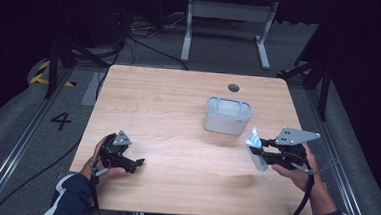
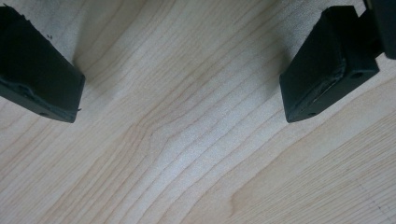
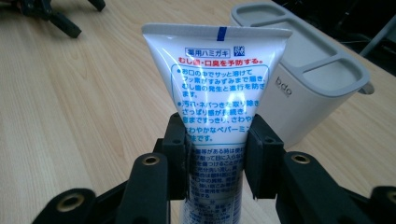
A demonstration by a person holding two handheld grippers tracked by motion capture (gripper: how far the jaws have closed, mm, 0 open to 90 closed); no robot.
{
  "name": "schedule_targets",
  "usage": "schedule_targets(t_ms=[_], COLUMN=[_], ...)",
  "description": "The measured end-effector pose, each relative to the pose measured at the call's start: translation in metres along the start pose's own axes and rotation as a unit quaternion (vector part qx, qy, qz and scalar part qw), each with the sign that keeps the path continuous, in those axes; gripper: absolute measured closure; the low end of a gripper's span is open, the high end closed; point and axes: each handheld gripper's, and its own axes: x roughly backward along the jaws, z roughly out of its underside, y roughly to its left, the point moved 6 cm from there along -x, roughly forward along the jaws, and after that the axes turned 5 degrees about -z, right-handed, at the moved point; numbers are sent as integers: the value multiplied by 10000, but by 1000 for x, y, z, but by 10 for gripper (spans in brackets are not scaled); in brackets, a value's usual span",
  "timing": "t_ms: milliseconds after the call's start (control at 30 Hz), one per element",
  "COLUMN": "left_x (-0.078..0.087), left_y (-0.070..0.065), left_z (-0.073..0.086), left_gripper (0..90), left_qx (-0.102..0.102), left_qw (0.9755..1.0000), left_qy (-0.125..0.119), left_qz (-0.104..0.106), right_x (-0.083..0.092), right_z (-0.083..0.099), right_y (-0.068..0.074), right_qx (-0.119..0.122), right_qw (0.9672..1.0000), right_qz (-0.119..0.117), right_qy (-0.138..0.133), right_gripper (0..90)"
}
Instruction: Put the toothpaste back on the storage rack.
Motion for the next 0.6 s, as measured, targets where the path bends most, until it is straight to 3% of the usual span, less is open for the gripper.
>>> schedule_targets(t_ms=[167,600], left_x=[0,0], left_y=[0,0], left_z=[0,0], left_gripper=[4,4], left_qx=[-2,-2], left_qw=[10000,10000], left_qy=[1,1], left_qz=[-1,0], right_x=[5,1], right_z=[-9,-24], right_y=[-3,-4], right_qx=[-16,68], right_qw=[9998,9996], right_qz=[64,98], right_qy=[-194,-270], right_gripper=[661,660])
